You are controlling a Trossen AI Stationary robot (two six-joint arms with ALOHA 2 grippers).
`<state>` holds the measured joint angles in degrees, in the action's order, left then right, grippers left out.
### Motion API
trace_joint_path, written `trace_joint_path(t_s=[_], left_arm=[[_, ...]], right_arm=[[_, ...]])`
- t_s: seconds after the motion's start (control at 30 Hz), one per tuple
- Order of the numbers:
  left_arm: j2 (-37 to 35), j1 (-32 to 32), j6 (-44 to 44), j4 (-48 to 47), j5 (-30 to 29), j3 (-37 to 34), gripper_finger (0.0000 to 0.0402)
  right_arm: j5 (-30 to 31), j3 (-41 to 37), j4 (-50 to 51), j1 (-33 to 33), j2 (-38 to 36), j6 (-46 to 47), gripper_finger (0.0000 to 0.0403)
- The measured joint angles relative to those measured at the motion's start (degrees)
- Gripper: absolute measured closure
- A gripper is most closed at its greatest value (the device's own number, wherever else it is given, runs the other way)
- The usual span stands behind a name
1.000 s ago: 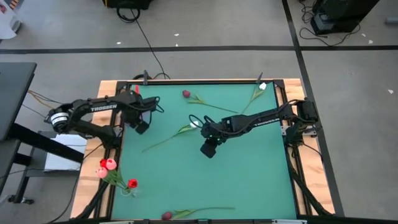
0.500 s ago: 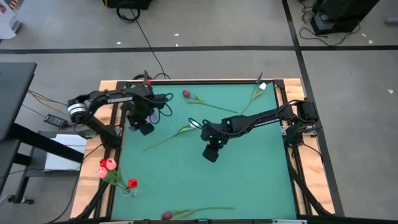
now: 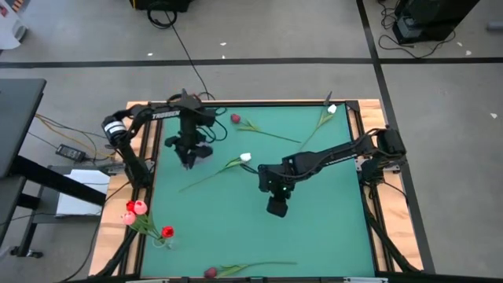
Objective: Sort flowers into vase by color
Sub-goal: Put the bottom white flower into the violet vase
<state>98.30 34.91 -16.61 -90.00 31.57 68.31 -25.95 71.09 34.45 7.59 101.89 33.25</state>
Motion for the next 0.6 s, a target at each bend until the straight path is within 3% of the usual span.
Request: trace_joint_path(t_s=[0.2, 0.47, 0.6], left_arm=[[-0.2, 4.5, -4.5, 0.0, 13.2, 0.0, 0.0292], [0.2, 8.3, -13.6, 0.0, 14.8, 0.0, 0.0286], [0.2, 8.0, -18.2, 0.0, 19.0, 0.0, 0.0273]], right_arm=[[-3.3, 0.0, 0.4, 1.5, -0.6, 0.4, 0.0291], [-6.7, 0.0, 0.4, 2.6, -2.1, 3.2, 0.0291], [-6.7, 0.0, 0.3, 3.4, -2.8, 4.4, 0.0291]])
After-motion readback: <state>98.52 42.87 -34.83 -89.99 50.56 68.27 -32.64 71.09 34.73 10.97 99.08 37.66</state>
